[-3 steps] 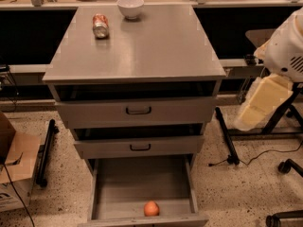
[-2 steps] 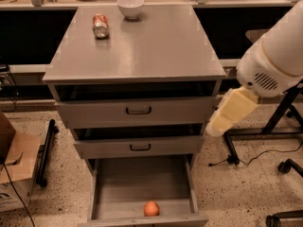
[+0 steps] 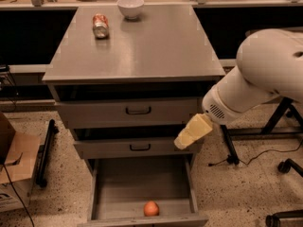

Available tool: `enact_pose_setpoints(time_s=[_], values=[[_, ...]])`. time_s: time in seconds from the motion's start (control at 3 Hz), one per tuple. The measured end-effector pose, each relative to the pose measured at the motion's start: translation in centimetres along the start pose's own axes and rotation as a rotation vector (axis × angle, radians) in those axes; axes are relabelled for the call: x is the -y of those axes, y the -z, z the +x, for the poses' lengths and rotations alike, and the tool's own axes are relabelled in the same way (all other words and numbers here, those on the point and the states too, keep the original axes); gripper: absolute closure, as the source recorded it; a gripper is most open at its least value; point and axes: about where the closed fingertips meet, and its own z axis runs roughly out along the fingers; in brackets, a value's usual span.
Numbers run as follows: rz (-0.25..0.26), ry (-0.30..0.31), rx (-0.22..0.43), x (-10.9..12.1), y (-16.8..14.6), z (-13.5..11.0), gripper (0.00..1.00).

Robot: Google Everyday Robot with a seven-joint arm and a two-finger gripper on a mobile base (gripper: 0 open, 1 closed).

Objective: Pick orange from bottom drawer and place on counter

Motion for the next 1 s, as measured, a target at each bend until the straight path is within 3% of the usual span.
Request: enact_pose_setpoints(time_s=[0.67,1.0], values=[[-0.008,-0.019,-0.022,-0.2,-1.1,0.1,0.00],[-0.091,-0.104,-0.058,-2.1,-6.6,1.2,0.00]])
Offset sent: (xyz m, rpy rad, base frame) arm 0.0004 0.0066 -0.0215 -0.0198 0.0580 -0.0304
